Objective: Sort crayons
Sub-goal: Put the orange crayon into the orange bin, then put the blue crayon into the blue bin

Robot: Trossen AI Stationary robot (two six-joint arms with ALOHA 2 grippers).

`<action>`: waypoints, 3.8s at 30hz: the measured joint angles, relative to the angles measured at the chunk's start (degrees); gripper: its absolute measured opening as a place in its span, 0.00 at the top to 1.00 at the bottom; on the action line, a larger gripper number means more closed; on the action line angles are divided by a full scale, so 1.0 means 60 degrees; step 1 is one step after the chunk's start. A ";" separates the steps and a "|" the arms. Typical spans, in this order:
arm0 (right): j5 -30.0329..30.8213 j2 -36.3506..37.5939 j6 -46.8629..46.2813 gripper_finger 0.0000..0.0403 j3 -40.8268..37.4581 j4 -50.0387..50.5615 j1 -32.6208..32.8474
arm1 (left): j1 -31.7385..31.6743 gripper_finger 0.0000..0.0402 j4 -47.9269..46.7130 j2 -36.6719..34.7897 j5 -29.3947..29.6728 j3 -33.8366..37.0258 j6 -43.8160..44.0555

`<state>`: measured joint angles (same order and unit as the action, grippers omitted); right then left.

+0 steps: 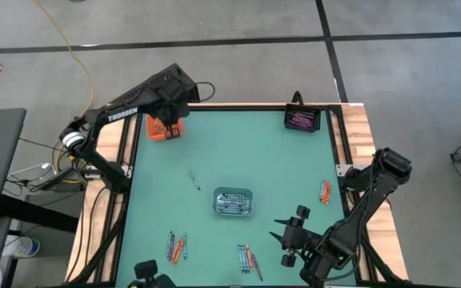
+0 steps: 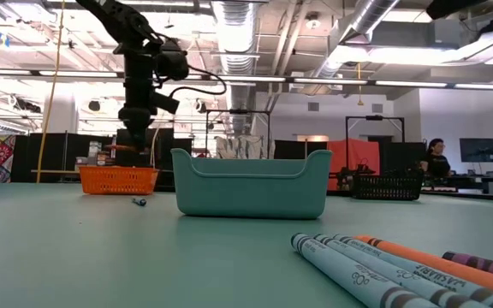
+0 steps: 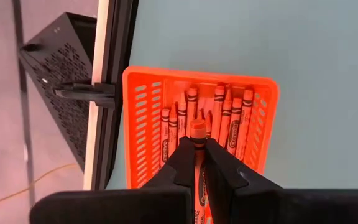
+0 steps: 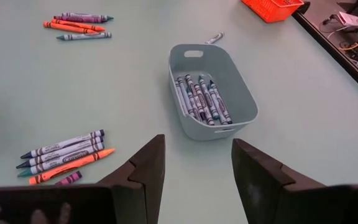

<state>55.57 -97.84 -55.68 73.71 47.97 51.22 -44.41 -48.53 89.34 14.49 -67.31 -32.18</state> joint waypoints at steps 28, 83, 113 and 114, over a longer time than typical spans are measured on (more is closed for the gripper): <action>0.0000 0.0000 -0.0219 0.56 0.0000 -0.0204 0.0000 | -0.1240 0.71 -0.0069 -0.0022 -0.0980 0.0000 0.0378; 0.0000 0.0000 0.0616 0.56 0.0000 -0.1168 -0.0488 | 0.5549 0.72 0.4295 -0.0517 -0.2741 0.4502 -0.0914; -0.0003 0.0000 0.1342 0.56 0.0000 -0.1323 -0.1015 | 0.6340 1.00 0.2187 -0.0477 -0.2172 0.2617 -0.0113; -0.0001 0.0000 0.1401 0.56 0.0000 -0.1319 -0.1085 | 0.6415 1.00 0.2043 -0.0477 -0.2067 0.2429 -0.0116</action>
<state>55.56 -97.84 -47.27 73.71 40.05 44.71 -5.91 -36.27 86.48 2.08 -52.73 -32.88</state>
